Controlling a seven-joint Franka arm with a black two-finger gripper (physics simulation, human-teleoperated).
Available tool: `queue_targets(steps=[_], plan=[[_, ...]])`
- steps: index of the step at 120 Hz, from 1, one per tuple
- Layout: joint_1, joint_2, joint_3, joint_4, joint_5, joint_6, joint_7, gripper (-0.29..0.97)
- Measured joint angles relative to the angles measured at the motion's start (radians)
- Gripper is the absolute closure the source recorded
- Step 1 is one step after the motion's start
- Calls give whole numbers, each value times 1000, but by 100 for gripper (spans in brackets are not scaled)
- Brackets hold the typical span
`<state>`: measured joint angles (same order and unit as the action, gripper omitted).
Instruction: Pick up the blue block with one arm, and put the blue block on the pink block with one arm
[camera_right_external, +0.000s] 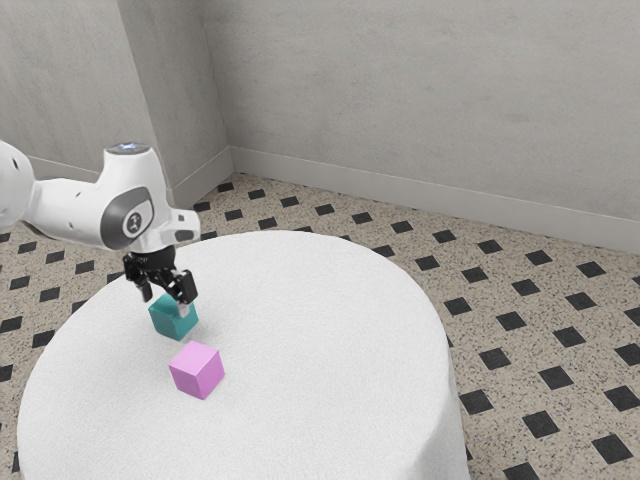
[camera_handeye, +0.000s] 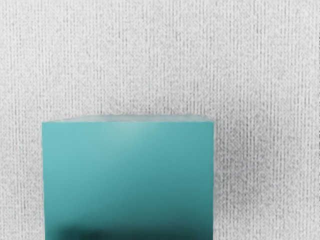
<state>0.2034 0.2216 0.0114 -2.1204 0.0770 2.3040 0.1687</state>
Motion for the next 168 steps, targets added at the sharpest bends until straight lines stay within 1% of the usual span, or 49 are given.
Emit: queue_targets(steps=[22,108,119,144,168], plan=[[11,6,2,2,2,0,5,0],[17,104,-4,67,12,16,41,0],[18,106,-4,67,12,17,45,6],[20,107,-4,68,8,20,50,24],[22,105,-4,68,6,22,50,30]])
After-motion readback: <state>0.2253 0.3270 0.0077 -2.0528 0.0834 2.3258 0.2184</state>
